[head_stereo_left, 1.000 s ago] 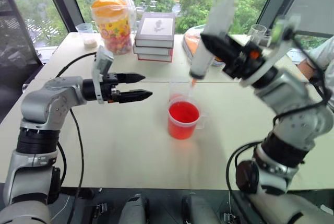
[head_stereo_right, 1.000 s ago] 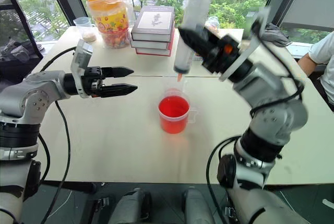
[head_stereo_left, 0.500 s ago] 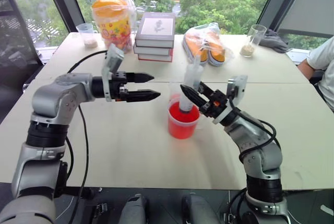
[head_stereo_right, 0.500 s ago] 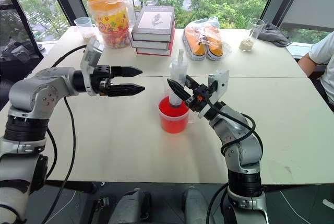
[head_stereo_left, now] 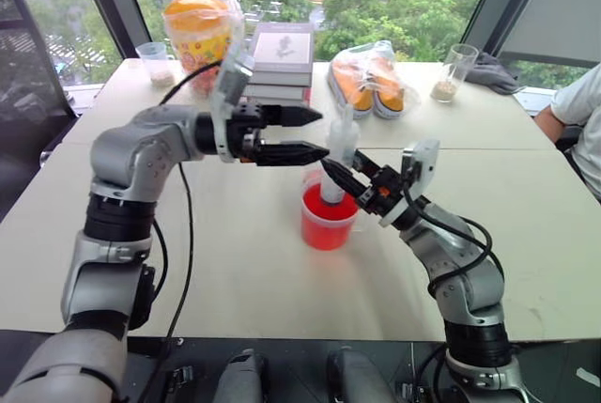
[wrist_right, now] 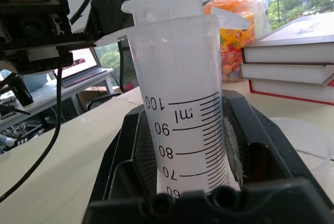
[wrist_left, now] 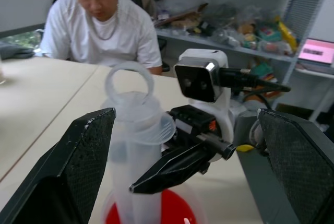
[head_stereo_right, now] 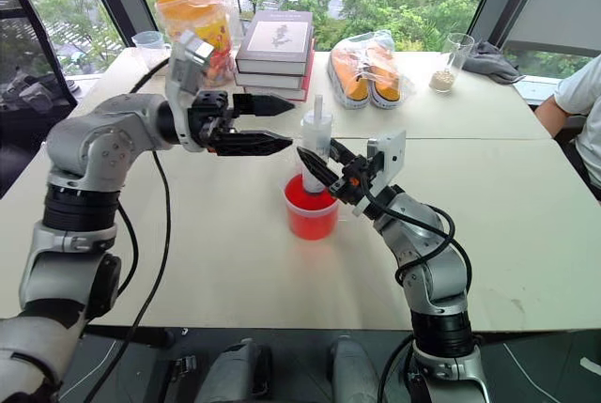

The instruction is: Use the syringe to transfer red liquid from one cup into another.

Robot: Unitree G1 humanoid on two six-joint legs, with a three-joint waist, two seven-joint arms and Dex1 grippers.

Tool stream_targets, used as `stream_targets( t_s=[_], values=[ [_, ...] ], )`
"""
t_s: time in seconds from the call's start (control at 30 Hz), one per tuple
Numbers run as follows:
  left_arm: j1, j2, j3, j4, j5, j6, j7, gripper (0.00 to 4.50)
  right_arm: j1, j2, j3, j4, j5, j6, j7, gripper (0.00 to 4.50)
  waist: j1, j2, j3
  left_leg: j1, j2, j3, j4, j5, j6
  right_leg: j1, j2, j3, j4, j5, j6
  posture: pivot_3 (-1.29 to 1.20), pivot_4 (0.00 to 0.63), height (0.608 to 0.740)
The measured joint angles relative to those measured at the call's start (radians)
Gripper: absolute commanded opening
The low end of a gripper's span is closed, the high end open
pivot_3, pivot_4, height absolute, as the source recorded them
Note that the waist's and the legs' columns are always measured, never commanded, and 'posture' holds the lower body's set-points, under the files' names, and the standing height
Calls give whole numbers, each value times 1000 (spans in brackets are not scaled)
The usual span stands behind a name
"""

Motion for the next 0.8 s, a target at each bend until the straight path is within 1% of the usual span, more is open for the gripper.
stream_targets(
  t_s=[0.13, 0.3, 0.37, 0.47, 0.5, 0.53, 0.6, 0.7, 0.73, 0.8],
  values=[
    [-22, -38, -17, 24, 5, -7, -7, 4500, 3, -8, 11, 0, 0, 0, -1, 1375, -1, 0, 0, 0, 0, 0, 0, 0, 0, 0, 0, 0, 0, 0, 0, 0, 150, 740],
    [-42, -96, -37, 79, 50, -66, -7, 4500, 7, -16, 16, 4, -2, -4, -13, 1375, 1, 0, 0, 0, 0, 0, 0, 0, 0, 0, 0, 0, 0, 0, 0, 0, 150, 740],
    [-42, -105, -43, 88, 62, -73, -6, 4500, 10, -21, 17, 8, -5, -3, -16, 1375, 0, 0, 0, 0, 0, 0, 0, 0, 0, 0, 0, 0, 0, 0, 0, 0, 150, 740],
    [-42, -121, -45, 94, 71, -83, -5, 3641, 10, -29, 17, 8, -6, -3, -20, 1375, -1, 0, 0, 0, 0, -1, 0, 0, 0, 0, 0, 0, 0, 0, 0, 0, 150, 740],
    [-43, -123, -43, 99, 76, -83, -3, 3204, 11, -29, 19, 8, -6, -3, -20, 1375, -2, 0, 0, 0, 0, -1, 0, 0, 0, 0, 0, 0, 0, 0, 0, 0, 150, 740],
    [-45, -123, -41, 110, 77, -83, -2, 2598, 11, -30, 21, 8, -6, -3, -19, 1375, -2, 0, 0, 0, 0, -1, 0, 0, 0, 0, 0, 0, 0, 0, 0, 0, 150, 740],
    [-46, -126, -37, 120, 79, -83, 3, 1744, 11, -34, 27, 6, -5, -3, -16, 1375, -1, 0, 0, 0, 0, -1, 0, 0, 0, 0, 1, 0, 0, 0, 0, 0, 150, 740],
    [-52, -126, -29, 127, 80, -83, 6, 341, 13, -39, 35, -7, 0, -3, -9, 1375, 0, 0, 0, 0, 0, -1, 0, 0, 0, 0, 0, 0, 0, 0, 0, 0, 150, 740],
    [-56, -126, -25, 131, 81, -82, 5, 31, 13, -40, 36, -13, 3, -3, -8, 1375, 1, 0, 0, 0, 0, -1, 0, 0, 0, 0, 0, 0, 0, 0, 0, 0, 150, 740],
    [-62, -126, -25, 132, 83, -82, 5, 31, 12, -47, 32, -17, 4, -2, -10, 1375, 1, 0, 0, 0, 0, -1, 0, 0, 0, 0, 0, 0, -1, 0, 0, 0, 150, 740]
  ],
)
